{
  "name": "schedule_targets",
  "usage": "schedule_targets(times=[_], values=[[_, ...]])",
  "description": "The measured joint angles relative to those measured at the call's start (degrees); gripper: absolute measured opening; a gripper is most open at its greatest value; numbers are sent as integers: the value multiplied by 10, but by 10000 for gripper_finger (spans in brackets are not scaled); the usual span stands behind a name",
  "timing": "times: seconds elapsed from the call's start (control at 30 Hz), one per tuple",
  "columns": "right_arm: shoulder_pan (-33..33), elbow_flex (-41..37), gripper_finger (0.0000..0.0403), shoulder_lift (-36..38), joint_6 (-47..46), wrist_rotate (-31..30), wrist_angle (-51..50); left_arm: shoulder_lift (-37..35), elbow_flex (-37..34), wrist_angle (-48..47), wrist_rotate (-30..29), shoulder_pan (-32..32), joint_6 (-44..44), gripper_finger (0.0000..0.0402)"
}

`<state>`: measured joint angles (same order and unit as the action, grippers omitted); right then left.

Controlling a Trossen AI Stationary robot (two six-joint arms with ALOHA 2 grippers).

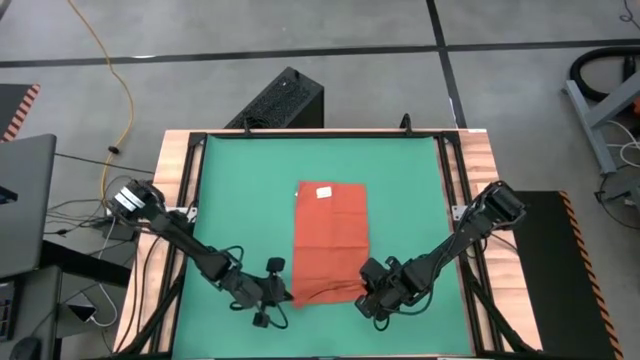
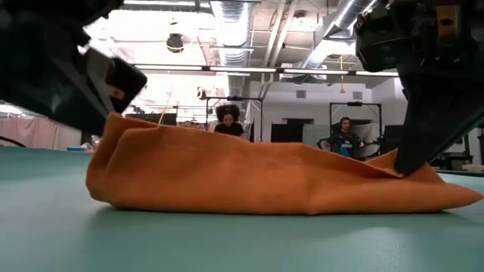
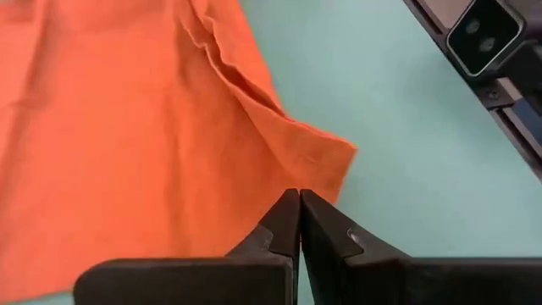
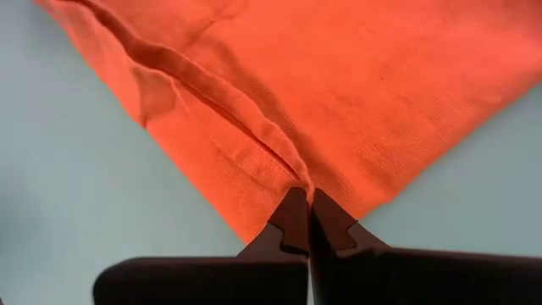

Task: Roll towel into tight, uniform cylinder
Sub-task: Roll the orange table napkin

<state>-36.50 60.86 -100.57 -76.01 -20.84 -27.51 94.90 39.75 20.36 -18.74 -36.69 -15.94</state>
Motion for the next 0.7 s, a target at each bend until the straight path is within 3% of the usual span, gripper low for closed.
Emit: schedule_targets(times=[0.2, 0.33, 0.7], values=[[10, 0, 6, -19, 11, 11, -1, -65, 0, -78, -53, -20, -34, 0], [19, 1, 6, -43, 18, 35, 23, -76, 0, -27, -80, -35, 5, 0], [19, 1, 6, -42, 25, 28, 27, 12, 7, 74, -81, -39, 84, 0]])
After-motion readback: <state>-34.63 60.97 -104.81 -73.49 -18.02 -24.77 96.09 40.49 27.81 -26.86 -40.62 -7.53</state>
